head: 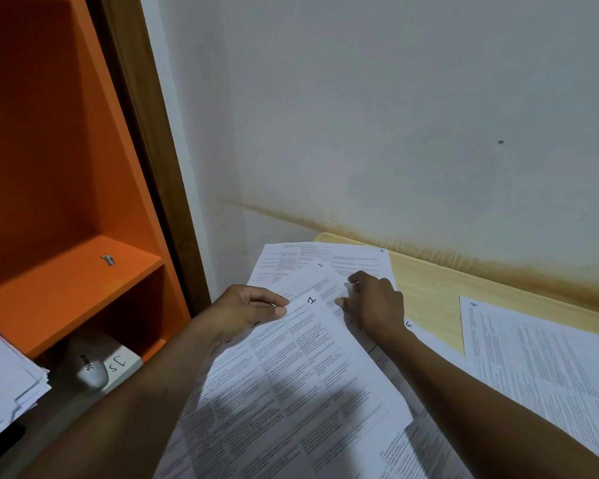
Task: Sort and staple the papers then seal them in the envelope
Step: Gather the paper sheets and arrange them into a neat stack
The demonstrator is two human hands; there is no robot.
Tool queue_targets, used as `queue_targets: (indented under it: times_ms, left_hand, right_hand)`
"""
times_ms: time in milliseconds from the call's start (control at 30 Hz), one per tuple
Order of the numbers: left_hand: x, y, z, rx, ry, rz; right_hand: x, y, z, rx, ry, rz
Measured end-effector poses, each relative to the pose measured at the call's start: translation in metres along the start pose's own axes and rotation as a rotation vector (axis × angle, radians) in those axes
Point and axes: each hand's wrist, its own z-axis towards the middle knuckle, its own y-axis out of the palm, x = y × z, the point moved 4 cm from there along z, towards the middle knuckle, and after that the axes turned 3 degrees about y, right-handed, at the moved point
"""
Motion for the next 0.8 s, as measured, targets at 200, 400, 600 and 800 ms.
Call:
queue_targets:
  times_ms: [200, 400, 600, 800]
  left_hand:
    - [-0.002, 0.002, -0.002, 0.018, -0.01, -0.02]
    - [-0.001, 0.004, -0.006, 0.012, -0.034, -0.024]
    - [0.001, -0.004, -0.003, -0.003, -0.061, -0.006]
    - [0.003, -0.003, -0.005, -0.006, -0.05, 0.002]
  right_hand:
    - [-0.004, 0.002, -0.007, 0.05, -0.044, 0.017]
    - [-0.008, 0.004, 0.0, -0.046, -0.035, -0.024]
    - [-0.011, 0.01, 0.005, -0.086, -0.062, -0.075]
    - [-0.016, 0.007, 0.005, -0.079, -0.026, -0.015]
